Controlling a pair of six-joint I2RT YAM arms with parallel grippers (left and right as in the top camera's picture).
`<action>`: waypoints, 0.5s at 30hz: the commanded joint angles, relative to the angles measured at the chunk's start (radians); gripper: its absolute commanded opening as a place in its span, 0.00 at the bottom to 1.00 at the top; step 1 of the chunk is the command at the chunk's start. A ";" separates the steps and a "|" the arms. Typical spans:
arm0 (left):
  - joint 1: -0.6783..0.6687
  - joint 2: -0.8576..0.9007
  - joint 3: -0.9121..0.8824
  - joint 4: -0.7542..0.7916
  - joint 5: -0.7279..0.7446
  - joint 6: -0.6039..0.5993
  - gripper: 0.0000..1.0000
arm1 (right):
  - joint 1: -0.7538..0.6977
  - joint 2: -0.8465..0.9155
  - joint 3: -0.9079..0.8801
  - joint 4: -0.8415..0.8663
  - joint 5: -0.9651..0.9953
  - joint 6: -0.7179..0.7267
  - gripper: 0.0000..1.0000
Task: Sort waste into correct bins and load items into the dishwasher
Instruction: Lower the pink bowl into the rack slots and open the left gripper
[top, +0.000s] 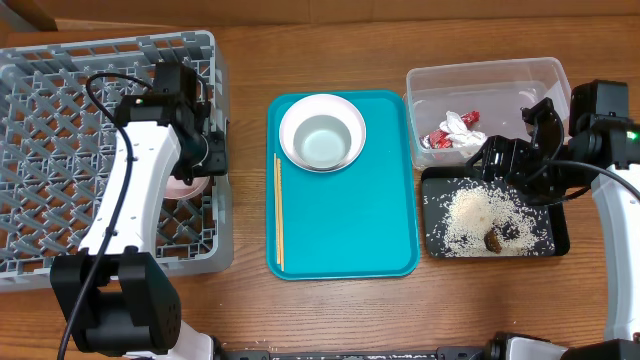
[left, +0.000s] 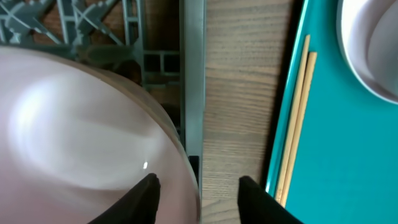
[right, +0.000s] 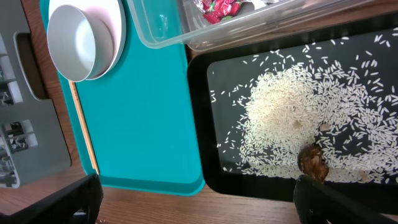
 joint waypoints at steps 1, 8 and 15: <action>-0.002 0.003 -0.015 0.004 -0.007 -0.003 0.36 | 0.003 -0.008 0.010 0.001 -0.008 -0.001 1.00; -0.002 0.003 -0.015 0.004 -0.006 -0.003 0.05 | 0.003 -0.008 0.010 -0.001 -0.008 -0.001 1.00; -0.002 -0.003 0.024 -0.026 0.028 -0.003 0.04 | 0.003 -0.008 0.010 0.000 -0.008 -0.001 1.00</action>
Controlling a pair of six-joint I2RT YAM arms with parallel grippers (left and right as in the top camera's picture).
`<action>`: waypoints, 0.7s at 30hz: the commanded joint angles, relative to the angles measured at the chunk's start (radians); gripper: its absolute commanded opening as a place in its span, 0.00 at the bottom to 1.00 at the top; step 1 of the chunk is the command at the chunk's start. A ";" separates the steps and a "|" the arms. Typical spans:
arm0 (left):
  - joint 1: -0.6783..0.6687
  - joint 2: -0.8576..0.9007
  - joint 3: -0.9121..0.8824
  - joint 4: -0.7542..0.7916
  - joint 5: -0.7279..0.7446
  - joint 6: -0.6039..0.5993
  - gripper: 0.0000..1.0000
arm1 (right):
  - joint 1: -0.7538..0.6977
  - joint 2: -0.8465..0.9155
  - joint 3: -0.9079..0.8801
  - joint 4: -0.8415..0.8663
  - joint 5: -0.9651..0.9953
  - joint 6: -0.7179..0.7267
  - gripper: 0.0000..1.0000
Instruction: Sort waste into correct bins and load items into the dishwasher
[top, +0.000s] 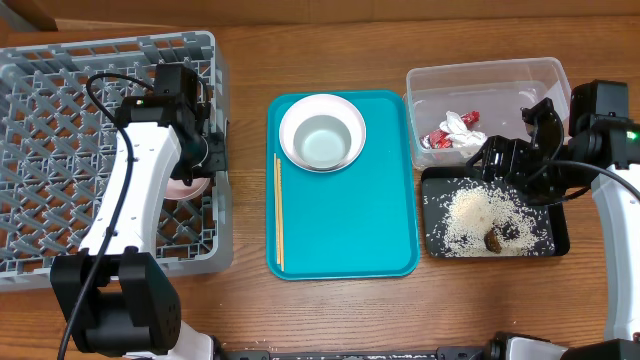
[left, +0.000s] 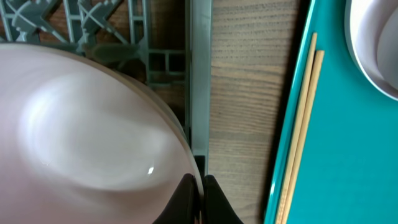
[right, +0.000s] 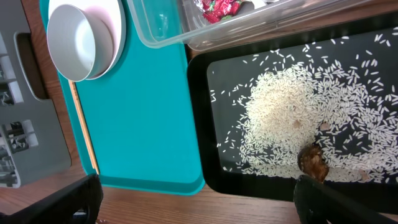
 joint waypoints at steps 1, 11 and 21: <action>0.000 -0.008 0.039 -0.032 0.058 -0.005 0.04 | 0.003 -0.008 0.010 0.001 -0.008 -0.001 1.00; 0.105 -0.052 0.263 -0.102 0.403 0.249 0.04 | 0.003 -0.008 0.010 0.002 -0.008 -0.001 1.00; 0.376 0.022 0.259 -0.111 0.888 0.463 0.04 | 0.003 -0.008 0.010 0.003 -0.008 -0.001 1.00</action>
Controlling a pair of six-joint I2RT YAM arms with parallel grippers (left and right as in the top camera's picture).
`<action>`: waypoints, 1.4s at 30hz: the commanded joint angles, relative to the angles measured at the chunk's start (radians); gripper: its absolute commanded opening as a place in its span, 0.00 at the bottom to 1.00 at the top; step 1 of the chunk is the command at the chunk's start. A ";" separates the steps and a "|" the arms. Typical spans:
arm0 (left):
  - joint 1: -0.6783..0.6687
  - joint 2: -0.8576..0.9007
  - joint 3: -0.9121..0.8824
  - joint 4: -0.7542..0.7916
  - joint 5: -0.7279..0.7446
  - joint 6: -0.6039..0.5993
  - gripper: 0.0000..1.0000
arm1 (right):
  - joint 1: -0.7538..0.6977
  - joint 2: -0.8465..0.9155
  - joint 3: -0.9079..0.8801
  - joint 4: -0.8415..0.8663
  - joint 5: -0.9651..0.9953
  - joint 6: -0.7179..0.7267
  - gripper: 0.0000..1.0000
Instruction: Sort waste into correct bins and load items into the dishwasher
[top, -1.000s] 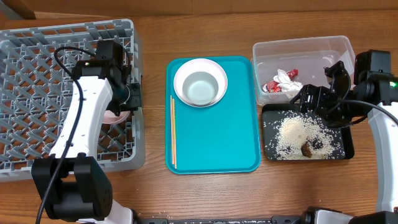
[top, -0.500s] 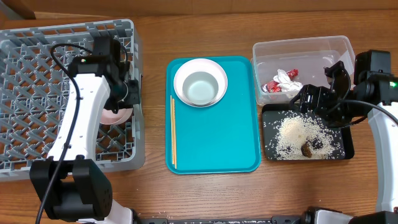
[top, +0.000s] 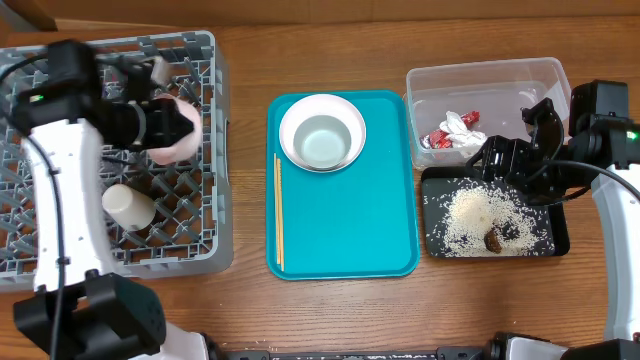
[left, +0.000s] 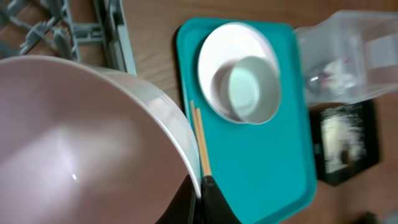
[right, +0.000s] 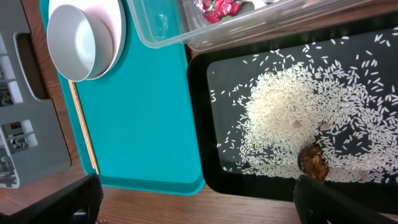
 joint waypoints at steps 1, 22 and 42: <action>0.080 0.059 0.014 -0.014 0.288 0.139 0.04 | 0.003 -0.008 0.010 0.003 -0.007 -0.001 1.00; 0.309 0.369 0.014 -0.217 0.457 0.332 0.04 | 0.003 -0.008 0.010 0.003 -0.007 -0.001 1.00; 0.363 0.313 0.016 -0.298 0.294 0.286 1.00 | 0.003 -0.008 0.010 0.003 -0.007 -0.001 1.00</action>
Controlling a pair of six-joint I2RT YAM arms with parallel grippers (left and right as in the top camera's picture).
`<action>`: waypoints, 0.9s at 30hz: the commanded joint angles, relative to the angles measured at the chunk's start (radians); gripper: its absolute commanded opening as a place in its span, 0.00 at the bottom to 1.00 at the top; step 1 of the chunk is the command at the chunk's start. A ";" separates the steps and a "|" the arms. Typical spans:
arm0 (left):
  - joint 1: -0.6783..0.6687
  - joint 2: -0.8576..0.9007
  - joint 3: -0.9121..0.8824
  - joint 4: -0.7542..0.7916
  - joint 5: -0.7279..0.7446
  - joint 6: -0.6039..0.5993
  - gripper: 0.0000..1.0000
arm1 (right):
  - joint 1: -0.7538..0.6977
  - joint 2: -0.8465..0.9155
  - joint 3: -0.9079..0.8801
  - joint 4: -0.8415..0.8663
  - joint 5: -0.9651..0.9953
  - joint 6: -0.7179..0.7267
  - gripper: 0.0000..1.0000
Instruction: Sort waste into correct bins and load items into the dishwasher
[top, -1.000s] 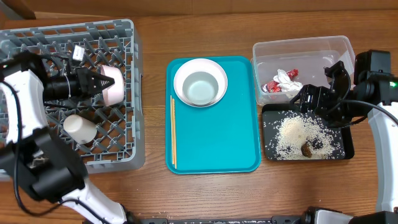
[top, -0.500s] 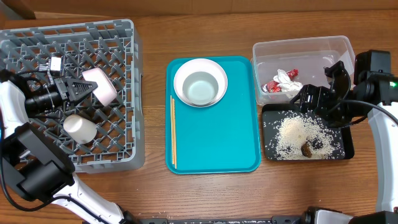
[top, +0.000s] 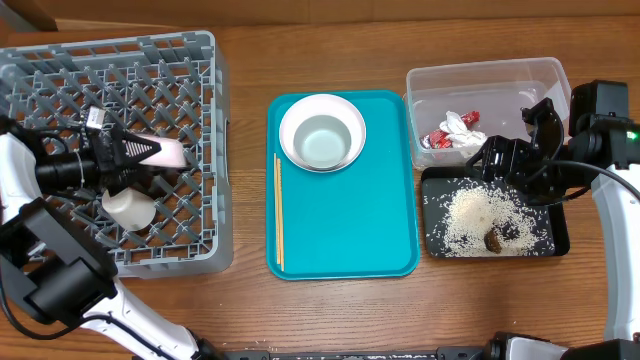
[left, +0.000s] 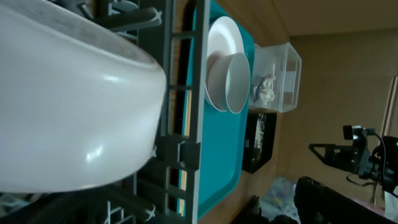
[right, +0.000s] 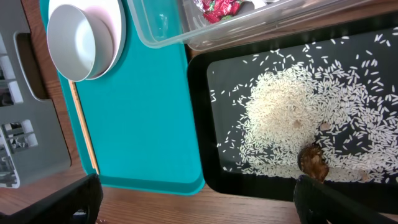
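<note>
The pink bowl (top: 166, 153) is tipped on its side low over the grey dish rack (top: 60, 80), with my left gripper (top: 128, 153) shut on its rim. The left wrist view is mostly that bowl (left: 62, 106) against the rack's bars (left: 180, 152); my fingers are hidden there. A white bowl (top: 322, 140) on a plate and a pair of chopsticks (top: 278, 215) lie on the teal tray (top: 350, 230). My right gripper (top: 510, 160) hangs open over the black tray of rice (right: 292, 118), holding nothing.
A beige cup (top: 128, 207) lies in the rack just in front of the pink bowl. The clear bin (top: 500, 85) at the back right holds wrappers (top: 455, 133). A brown scrap (right: 313, 160) sits in the rice.
My left arm has swung left, away from the tray. The pink bowl went from held above the rack's right part to tipped on its side, lower among the bars. The right arm has not moved.
My left gripper stood open around the pink bowl's rim at the rack's right edge, then shut on it. Then the bowl was up over the rack, uncovering a cup. Now it is on its side, low in the rack. The right arm stayed still throughout.
</note>
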 joint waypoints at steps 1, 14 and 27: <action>0.014 -0.061 0.011 -0.004 -0.019 -0.010 1.00 | 0.003 -0.008 0.010 0.002 -0.007 -0.001 1.00; -0.197 -0.418 0.015 0.032 -0.082 -0.066 1.00 | 0.003 -0.008 0.010 0.001 -0.008 -0.001 1.00; -0.929 -0.346 0.015 0.373 -0.711 -0.369 1.00 | 0.003 -0.008 0.010 0.001 -0.008 -0.001 1.00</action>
